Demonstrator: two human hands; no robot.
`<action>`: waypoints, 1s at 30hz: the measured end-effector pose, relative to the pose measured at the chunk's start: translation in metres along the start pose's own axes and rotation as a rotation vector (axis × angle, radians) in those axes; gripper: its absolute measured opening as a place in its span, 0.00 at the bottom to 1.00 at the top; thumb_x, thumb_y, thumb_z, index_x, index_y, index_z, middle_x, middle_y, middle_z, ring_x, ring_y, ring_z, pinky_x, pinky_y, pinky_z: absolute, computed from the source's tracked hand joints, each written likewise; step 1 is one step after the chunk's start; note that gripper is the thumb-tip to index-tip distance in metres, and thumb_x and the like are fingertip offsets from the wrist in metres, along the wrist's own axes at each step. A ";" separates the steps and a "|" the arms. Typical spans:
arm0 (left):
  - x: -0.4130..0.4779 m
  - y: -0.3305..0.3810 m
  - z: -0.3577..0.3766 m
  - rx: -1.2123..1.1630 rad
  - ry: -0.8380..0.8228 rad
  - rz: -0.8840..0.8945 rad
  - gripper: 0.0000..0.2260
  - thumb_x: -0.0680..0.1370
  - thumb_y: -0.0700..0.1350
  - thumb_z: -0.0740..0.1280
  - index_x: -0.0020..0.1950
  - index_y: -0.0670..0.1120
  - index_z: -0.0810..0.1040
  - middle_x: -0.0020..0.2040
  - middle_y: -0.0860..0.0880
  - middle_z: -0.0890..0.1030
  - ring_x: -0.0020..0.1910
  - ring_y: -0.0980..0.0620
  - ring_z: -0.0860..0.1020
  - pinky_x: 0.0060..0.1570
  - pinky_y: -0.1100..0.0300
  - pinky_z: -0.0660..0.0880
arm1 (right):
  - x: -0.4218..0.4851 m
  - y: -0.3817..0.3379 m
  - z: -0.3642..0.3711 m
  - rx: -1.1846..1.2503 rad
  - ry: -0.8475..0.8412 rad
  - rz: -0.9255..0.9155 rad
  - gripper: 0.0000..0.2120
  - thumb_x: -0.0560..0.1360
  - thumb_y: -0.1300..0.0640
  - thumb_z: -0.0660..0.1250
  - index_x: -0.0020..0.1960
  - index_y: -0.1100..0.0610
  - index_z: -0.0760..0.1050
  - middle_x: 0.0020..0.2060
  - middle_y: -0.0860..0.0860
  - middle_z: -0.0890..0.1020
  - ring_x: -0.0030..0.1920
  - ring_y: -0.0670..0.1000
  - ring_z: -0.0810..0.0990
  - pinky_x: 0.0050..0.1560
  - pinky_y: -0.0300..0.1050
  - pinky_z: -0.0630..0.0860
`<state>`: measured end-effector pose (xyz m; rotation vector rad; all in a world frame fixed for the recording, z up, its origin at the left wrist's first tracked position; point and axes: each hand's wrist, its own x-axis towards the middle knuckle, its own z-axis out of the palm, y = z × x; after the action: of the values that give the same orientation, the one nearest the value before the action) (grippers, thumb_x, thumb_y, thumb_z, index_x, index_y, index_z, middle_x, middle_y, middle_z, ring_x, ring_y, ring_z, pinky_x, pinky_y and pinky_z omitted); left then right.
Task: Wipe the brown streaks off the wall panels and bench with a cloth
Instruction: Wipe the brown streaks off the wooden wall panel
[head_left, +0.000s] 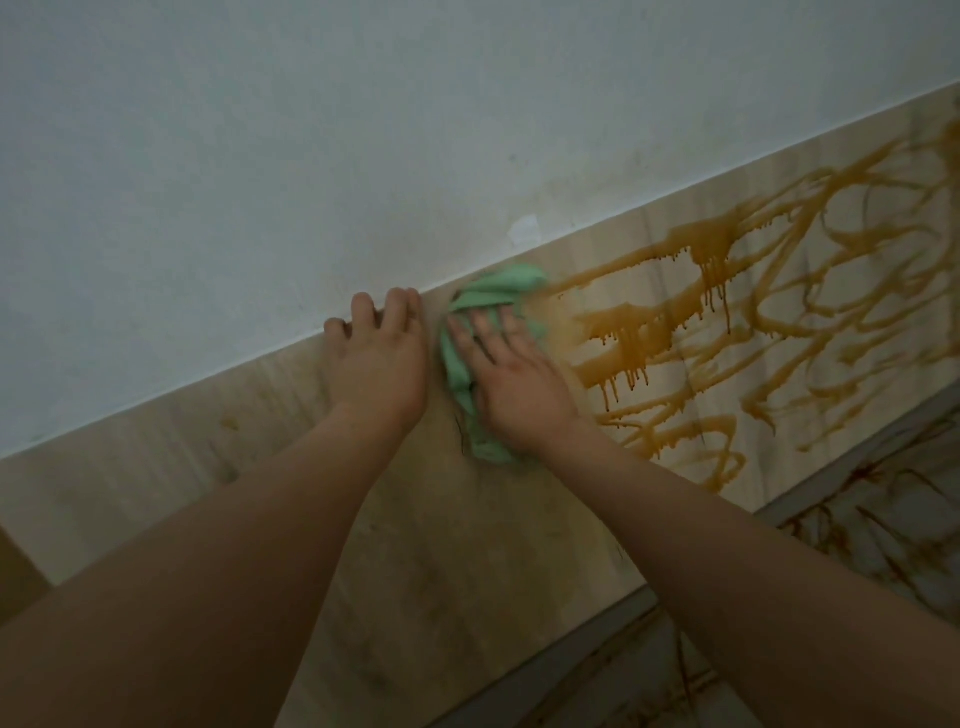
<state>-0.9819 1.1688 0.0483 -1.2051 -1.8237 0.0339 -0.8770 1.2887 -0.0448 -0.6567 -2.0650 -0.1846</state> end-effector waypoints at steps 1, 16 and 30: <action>0.000 0.000 0.001 0.000 0.001 -0.003 0.31 0.78 0.45 0.64 0.79 0.43 0.58 0.70 0.44 0.64 0.62 0.39 0.65 0.54 0.46 0.65 | -0.001 0.004 -0.001 -0.031 -0.015 -0.117 0.36 0.82 0.51 0.57 0.85 0.49 0.43 0.84 0.53 0.50 0.83 0.60 0.43 0.83 0.60 0.46; -0.003 0.000 -0.005 -0.030 -0.020 0.000 0.32 0.79 0.42 0.63 0.81 0.43 0.55 0.72 0.43 0.61 0.64 0.38 0.63 0.60 0.43 0.64 | -0.112 0.053 0.022 0.320 -0.233 0.956 0.31 0.85 0.58 0.55 0.82 0.67 0.48 0.74 0.66 0.69 0.68 0.64 0.75 0.62 0.54 0.75; -0.112 0.043 -0.039 -1.368 -0.646 -0.298 0.13 0.81 0.49 0.70 0.64 0.49 0.76 0.55 0.51 0.81 0.50 0.55 0.79 0.43 0.69 0.74 | -0.130 -0.020 -0.108 1.682 -0.427 0.819 0.20 0.82 0.56 0.64 0.73 0.59 0.73 0.68 0.64 0.78 0.68 0.64 0.77 0.70 0.64 0.74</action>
<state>-0.9136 1.0914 -0.0244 -1.9034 -2.6505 -1.3149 -0.7524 1.1817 -0.0890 -0.3335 -1.3793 2.0160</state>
